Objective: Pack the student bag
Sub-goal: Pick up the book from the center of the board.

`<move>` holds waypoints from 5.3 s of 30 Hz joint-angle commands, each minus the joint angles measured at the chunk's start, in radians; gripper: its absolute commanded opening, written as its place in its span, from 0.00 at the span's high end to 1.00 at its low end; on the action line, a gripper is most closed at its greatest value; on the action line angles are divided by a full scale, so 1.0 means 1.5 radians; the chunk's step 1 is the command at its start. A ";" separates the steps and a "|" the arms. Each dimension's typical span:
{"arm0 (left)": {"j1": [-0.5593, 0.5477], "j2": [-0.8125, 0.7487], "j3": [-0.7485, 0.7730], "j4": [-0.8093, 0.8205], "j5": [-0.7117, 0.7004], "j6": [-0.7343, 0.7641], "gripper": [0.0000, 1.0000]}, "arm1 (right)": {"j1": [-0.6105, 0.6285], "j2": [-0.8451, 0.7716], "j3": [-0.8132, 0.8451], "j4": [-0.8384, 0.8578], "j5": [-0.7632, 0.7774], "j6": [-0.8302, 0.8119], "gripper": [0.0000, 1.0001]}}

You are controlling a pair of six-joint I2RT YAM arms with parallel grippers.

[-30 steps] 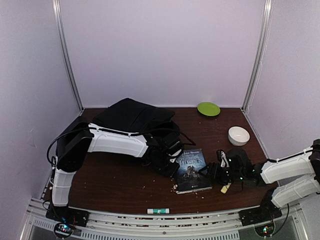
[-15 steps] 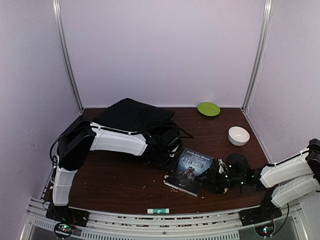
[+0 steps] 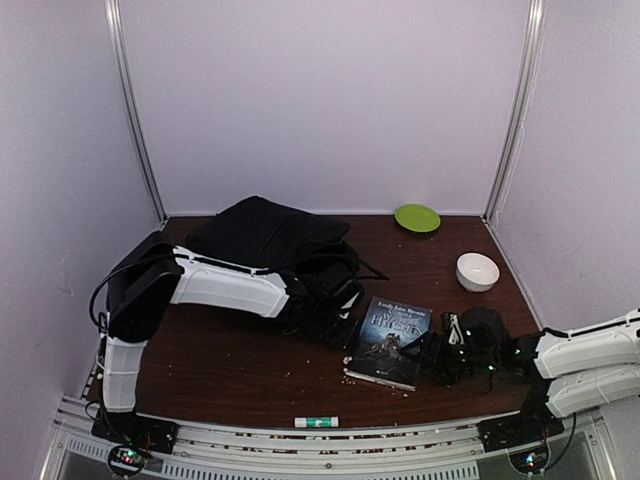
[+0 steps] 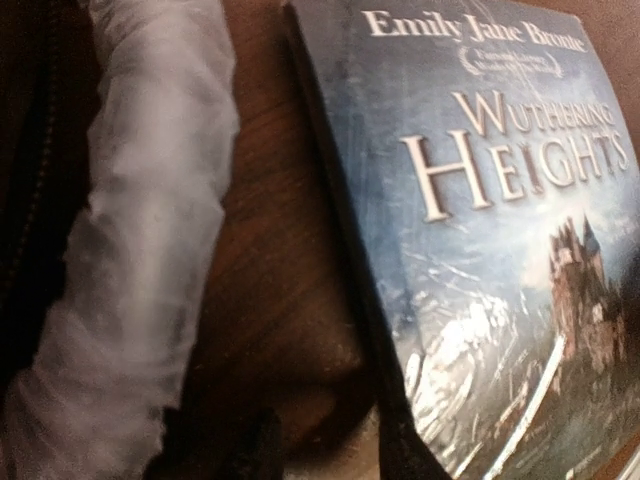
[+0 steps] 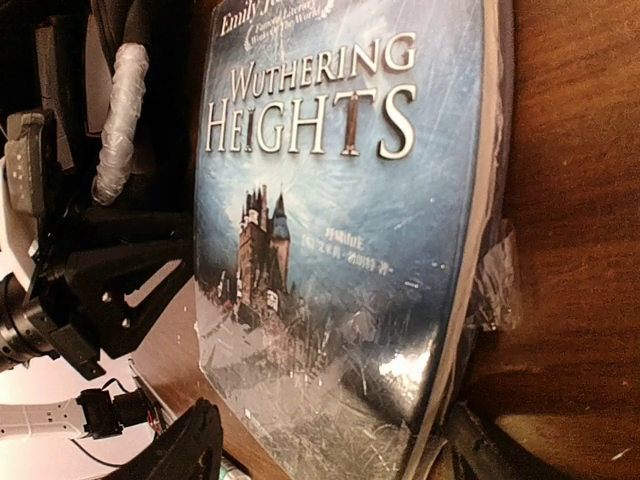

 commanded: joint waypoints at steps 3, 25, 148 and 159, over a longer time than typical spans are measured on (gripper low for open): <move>-0.036 -0.092 -0.023 0.046 0.044 -0.017 0.43 | 0.001 0.013 0.003 0.008 0.087 -0.026 0.24; -0.008 0.012 -0.016 0.059 0.030 -0.070 0.46 | 0.002 0.004 -0.009 0.004 0.137 0.006 0.22; -0.032 -0.071 -0.056 0.192 0.166 -0.100 1.00 | 0.039 -0.087 0.164 -0.174 0.120 -0.079 0.97; -0.049 -0.318 -0.071 0.077 -0.009 -0.049 0.17 | 0.043 -0.242 0.257 -0.305 0.067 -0.330 1.00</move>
